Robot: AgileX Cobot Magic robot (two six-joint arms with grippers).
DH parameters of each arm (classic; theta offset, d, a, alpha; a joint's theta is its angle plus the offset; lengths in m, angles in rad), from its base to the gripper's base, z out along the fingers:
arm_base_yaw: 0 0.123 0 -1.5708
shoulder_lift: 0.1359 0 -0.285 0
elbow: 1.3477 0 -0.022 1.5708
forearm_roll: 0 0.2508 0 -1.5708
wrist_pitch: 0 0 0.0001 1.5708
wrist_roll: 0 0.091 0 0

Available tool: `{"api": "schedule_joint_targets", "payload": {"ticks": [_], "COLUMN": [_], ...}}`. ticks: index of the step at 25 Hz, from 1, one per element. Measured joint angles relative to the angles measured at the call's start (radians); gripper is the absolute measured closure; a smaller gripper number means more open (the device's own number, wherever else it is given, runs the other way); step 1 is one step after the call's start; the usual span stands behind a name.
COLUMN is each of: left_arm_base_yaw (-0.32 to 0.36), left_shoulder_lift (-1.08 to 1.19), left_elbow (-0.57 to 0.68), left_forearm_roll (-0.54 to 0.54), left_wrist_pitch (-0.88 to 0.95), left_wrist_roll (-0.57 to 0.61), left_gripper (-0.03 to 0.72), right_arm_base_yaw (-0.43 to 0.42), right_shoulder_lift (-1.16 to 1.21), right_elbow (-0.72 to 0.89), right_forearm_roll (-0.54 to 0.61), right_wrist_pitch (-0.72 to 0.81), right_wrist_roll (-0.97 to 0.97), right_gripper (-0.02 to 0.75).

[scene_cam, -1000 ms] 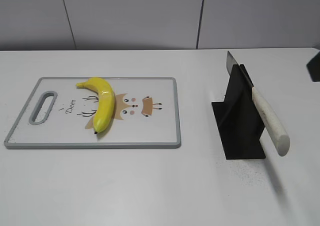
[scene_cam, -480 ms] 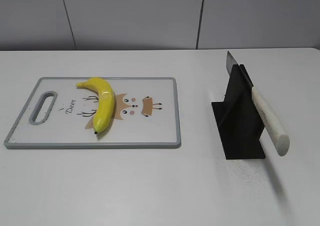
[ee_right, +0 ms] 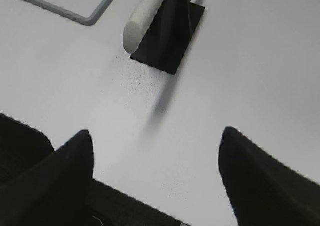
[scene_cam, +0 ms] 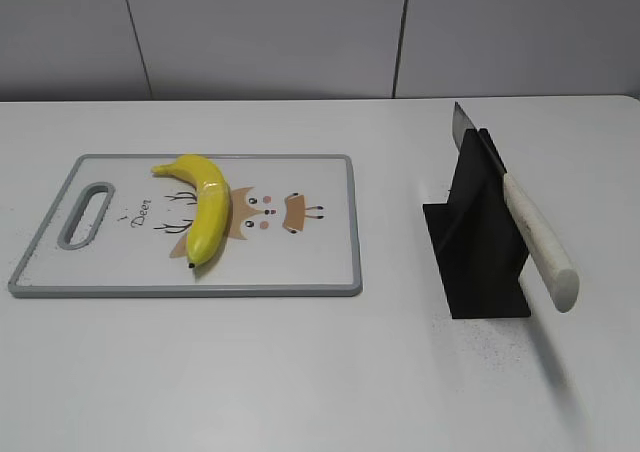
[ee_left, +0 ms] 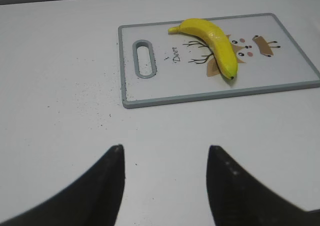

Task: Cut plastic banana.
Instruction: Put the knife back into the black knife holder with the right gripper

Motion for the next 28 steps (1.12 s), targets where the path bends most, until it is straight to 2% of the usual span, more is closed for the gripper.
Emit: {"api": "schedule_joint_targets", "payload": {"ticks": [9,18,22,28], "left_arm_base_yaw": [0.0,0.0,0.0,0.0], "left_shoulder_lift": [0.0,0.0,0.0,0.0], "left_elbow": [0.0,0.0,0.0,0.0], "left_forearm_roll": [0.0,0.0,0.0,0.0], "left_wrist_pitch": [0.0,0.0,0.0,0.0], "left_wrist_roll": [0.0,0.0,0.0,0.0], "left_gripper": [0.172,0.172,0.172,0.172], "right_arm_base_yaw": [0.0,-0.01,-0.078,-0.224], "right_shoulder_lift": [-0.16,-0.177,-0.177,-0.177], "right_elbow": [0.0,0.0,0.0,0.0], "right_forearm_roll": [-0.037,-0.037,-0.037,-0.037], "right_wrist_pitch": [-0.001,-0.002,-0.002,-0.002], "right_wrist_roll": [-0.005,-0.006,-0.006,-0.006], "right_gripper": [0.149,0.151,0.156,0.157]}}
